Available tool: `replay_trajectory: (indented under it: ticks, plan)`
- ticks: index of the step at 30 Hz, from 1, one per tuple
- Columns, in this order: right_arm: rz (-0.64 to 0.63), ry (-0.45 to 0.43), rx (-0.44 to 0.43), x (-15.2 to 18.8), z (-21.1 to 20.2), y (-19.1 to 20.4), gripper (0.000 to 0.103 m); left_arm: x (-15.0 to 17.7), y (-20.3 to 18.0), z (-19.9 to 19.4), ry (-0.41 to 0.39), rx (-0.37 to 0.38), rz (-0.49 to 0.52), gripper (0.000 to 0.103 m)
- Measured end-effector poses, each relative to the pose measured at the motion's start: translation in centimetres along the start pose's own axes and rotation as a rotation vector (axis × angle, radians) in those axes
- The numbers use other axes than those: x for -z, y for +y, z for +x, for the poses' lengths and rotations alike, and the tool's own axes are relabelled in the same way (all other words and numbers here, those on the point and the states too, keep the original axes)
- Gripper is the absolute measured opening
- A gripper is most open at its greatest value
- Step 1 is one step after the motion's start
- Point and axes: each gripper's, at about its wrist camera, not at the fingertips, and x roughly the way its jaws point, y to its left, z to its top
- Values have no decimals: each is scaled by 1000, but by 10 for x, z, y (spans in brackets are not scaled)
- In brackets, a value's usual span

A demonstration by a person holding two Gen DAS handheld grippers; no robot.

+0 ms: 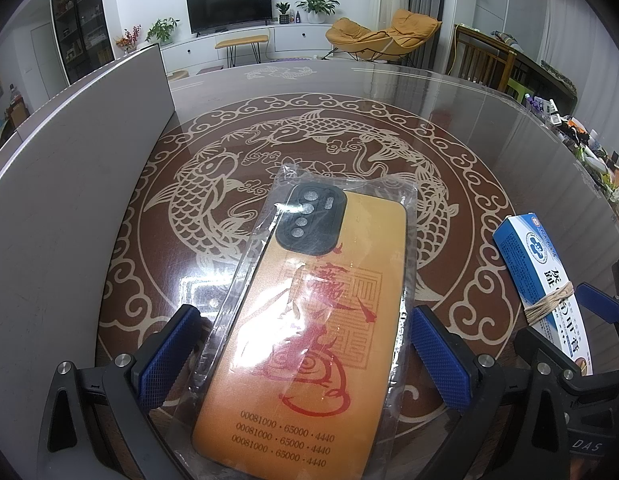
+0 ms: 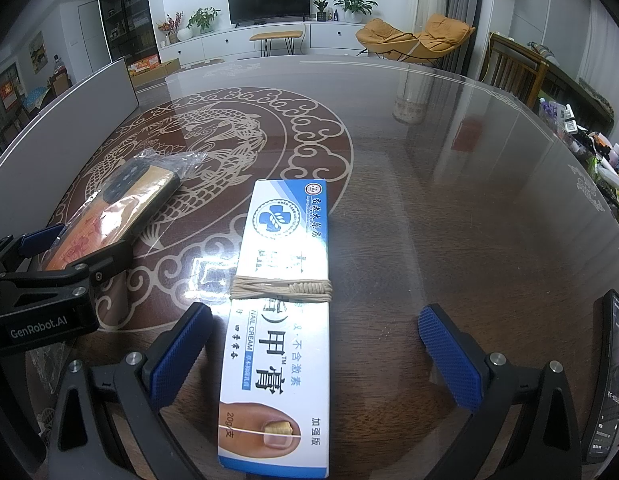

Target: Organize objects

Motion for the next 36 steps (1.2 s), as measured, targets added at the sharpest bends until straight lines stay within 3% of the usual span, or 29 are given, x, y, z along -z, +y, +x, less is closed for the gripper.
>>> replay_trajectory:
  ticks: [19, 23, 26, 27, 28, 29, 30, 32, 36]
  plan:
    - [-6, 5, -10, 1, 1, -1, 103, 0, 0, -1, 12, 3, -3, 103]
    - [-76, 85, -61, -3, 4, 0, 103, -14, 0, 4, 225, 40, 68, 103]
    - [-94, 177, -89, -15, 10, -3, 102, -20, 2, 8, 306, 46, 89, 103]
    - [-101, 184, -93, -20, 10, -4, 94, -21, 2, 9, 315, 46, 91, 103]
    - [-119, 182, -81, -22, 9, -3, 76, -23, 1, 10, 317, 49, 95, 103]
    - [-138, 179, -81, -24, 7, -3, 65, -24, 1, 11, 300, 58, 112, 103]
    - [-147, 179, -98, -26, 3, -3, 45, -24, 0, 10, 273, 62, 127, 93]
    - [-130, 169, -128, -26, -6, -9, 44, -25, 0, 0, 208, 75, 144, 74]
    - [-59, 110, -163, -24, -40, -30, 44, -19, 6, -25, 116, 137, 81, 74]
